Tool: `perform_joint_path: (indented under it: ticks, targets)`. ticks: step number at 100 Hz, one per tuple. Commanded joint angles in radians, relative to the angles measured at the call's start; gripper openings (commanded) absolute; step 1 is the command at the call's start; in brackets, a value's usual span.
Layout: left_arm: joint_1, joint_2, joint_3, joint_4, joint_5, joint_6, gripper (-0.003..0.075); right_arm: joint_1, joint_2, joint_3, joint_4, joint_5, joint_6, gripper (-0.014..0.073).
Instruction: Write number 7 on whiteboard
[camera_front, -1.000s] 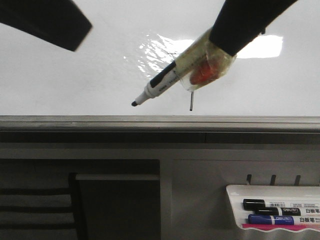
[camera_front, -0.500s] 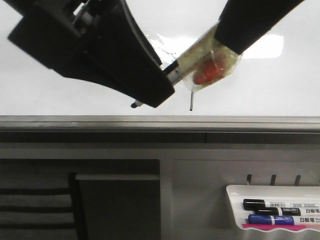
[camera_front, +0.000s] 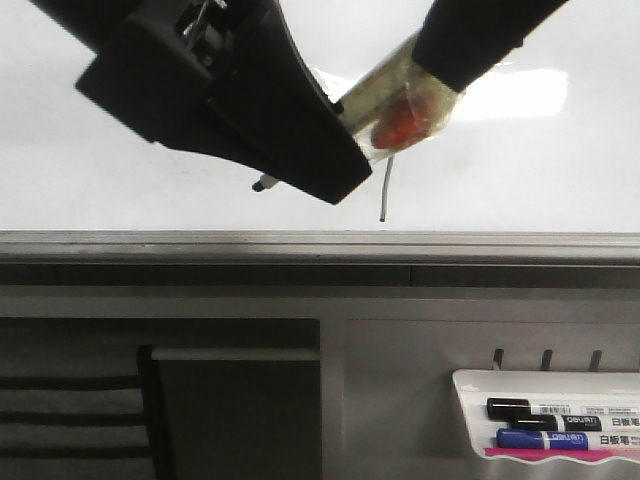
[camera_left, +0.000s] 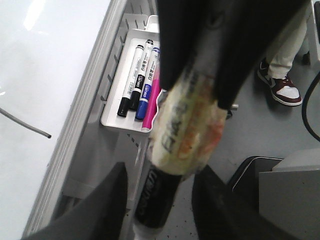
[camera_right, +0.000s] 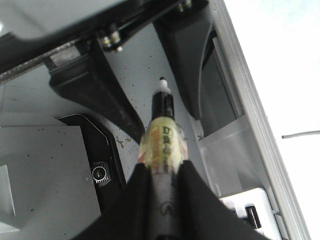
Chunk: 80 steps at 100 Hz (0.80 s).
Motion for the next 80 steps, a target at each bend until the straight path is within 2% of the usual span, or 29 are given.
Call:
perform_joint_path:
  ticks: [1,47,54,71,80]
  targets:
    - [-0.008,-0.026,-0.033,-0.048,-0.036,-0.002,0.0232,0.002,-0.027,-0.033,0.032,-0.042,-0.008,-0.0055]
    - [-0.008,-0.026,-0.033,-0.048,-0.037,-0.002,0.0073,0.002,-0.025,-0.033,0.044,-0.047,-0.008,-0.0038]
    - [-0.008,-0.026,-0.033,-0.048,-0.037,-0.002,0.0053,0.002,-0.025,-0.033,0.044,-0.052,-0.008,0.0021]
    - [-0.008,-0.026,-0.033,-0.048,-0.037,-0.004,-0.0004,0.002,-0.025,-0.033,0.044,-0.061,-0.008,0.0261]
    - [-0.008,-0.026,-0.033,-0.048,-0.037,-0.004,-0.0020,0.002,-0.025,-0.033,0.044,-0.067,-0.006,0.0328]
